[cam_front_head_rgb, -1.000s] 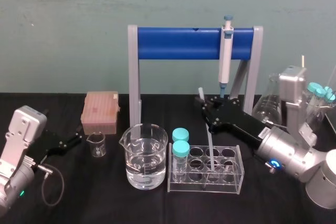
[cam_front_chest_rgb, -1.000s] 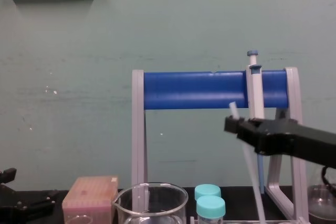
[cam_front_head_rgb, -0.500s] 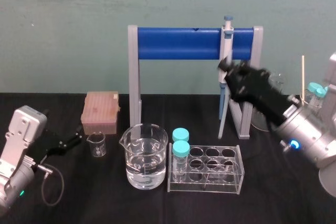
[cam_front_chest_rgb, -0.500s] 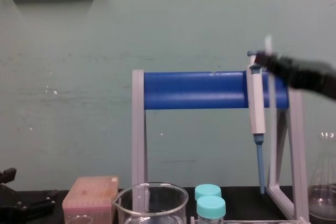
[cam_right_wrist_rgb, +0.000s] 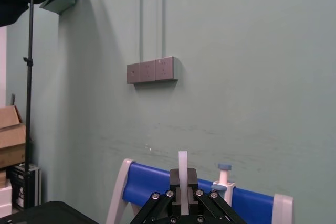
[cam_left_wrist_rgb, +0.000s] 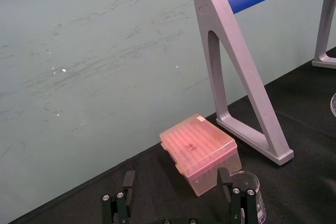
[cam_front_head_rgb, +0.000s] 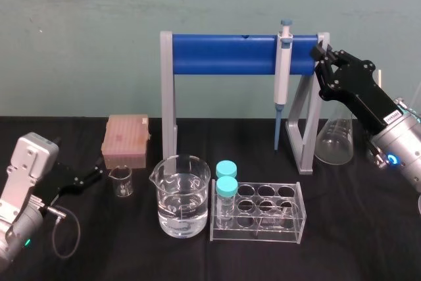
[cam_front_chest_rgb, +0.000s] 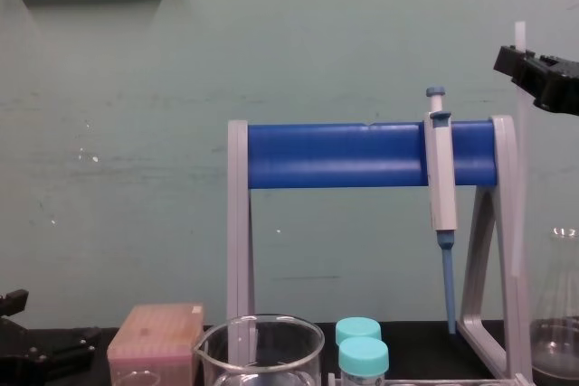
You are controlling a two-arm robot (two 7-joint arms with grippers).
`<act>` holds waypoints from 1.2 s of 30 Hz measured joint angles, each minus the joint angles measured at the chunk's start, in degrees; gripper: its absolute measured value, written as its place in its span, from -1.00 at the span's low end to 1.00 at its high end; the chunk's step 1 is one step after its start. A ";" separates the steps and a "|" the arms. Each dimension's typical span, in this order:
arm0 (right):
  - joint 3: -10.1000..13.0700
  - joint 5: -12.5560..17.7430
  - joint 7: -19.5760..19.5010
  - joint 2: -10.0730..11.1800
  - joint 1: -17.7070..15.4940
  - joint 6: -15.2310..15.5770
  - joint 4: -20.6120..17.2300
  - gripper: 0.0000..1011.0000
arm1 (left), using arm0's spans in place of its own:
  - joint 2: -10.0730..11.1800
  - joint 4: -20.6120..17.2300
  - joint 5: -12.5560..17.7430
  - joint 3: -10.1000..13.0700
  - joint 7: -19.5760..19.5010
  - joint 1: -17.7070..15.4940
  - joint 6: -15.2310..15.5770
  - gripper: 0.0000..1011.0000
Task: Pick up the stirring rod with one hand, then place it down.
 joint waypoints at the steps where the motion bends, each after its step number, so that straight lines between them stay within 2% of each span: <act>1: 0.09 -0.12 -0.01 -0.03 -0.04 0.02 0.00 -0.87 | 0.00 0.00 0.00 0.00 0.00 0.00 0.00 0.98; 13: 0.97 -1.02 0.05 -0.56 -0.73 0.76 -0.26 -0.87 | 0.00 0.00 0.00 0.00 0.00 0.00 0.00 0.98; 36: 1.07 -1.43 0.74 -0.99 -0.95 1.23 -0.44 -0.87 | 0.00 0.00 0.00 0.00 0.00 0.00 0.00 0.98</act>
